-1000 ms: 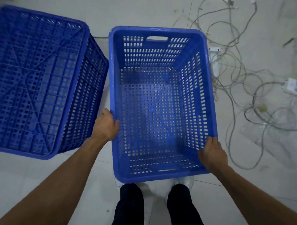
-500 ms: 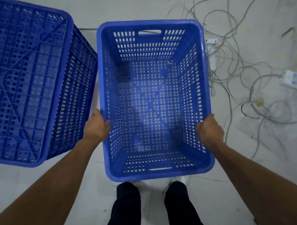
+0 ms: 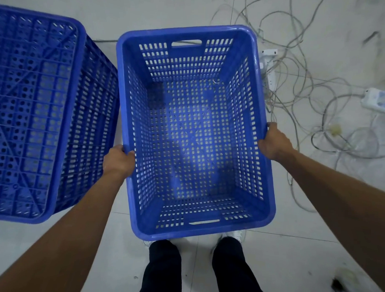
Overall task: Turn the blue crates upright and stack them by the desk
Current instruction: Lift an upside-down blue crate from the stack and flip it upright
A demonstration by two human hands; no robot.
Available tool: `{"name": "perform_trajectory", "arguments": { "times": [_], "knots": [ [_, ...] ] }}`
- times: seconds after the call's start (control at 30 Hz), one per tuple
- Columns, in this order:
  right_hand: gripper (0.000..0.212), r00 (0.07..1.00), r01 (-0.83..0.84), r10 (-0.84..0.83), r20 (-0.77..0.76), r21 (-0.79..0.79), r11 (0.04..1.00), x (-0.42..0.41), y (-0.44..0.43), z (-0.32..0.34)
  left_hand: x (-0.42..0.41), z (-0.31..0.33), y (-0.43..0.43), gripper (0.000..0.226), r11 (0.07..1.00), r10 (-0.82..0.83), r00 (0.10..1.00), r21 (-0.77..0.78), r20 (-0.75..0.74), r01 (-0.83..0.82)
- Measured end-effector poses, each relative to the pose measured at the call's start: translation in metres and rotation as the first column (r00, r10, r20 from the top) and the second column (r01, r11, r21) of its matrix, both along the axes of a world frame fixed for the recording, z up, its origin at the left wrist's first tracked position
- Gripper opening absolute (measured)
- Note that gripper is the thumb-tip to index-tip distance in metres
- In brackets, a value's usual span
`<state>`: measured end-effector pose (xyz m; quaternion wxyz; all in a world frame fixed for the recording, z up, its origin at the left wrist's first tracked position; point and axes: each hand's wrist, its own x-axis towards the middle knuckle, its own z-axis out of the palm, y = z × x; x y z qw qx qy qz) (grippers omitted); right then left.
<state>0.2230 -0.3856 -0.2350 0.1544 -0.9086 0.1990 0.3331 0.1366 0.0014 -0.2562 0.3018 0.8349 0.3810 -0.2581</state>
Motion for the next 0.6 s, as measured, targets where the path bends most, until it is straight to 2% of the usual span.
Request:
{"name": "perform_trajectory", "arguments": {
  "times": [0.13,0.2,0.3,0.37,0.4,0.6],
  "knots": [
    [0.056,1.000,0.027,-0.027,-0.012,0.064,0.998,-0.003,-0.008,0.002,0.000,0.002,-0.002,0.034,0.995,-0.084,0.996,0.059,-0.014,0.085],
    [0.052,0.995,0.093,-0.091,-0.030,0.100,0.991,-0.001,-0.014,0.002,0.000,0.003,-0.003,0.035,0.988,-0.124,0.992,0.092,-0.029,0.126],
    [0.032,0.976,0.216,-0.208,-0.059,0.168,0.962,0.004,-0.023,-0.005,0.004,0.005,-0.002,0.033,0.977,-0.158,0.985,0.133,-0.067,0.166],
    [0.013,0.973,0.232,-0.228,-0.038,0.186,0.955,0.005,-0.022,-0.001,0.005,0.010,-0.001,0.034,0.978,-0.154,0.985,0.131,-0.076,0.163],
    [0.010,0.971,0.238,-0.237,-0.028,0.197,0.951,0.004,-0.020,0.005,0.006,0.014,-0.001,0.034,0.979,-0.148,0.986,0.130,-0.078,0.157],
    [0.019,0.962,0.268,-0.275,-0.002,0.229,0.936,-0.007,-0.020,0.038,0.005,0.060,-0.002,0.047,0.981,-0.160,0.985,0.098,-0.061,0.166]
  ]
}}
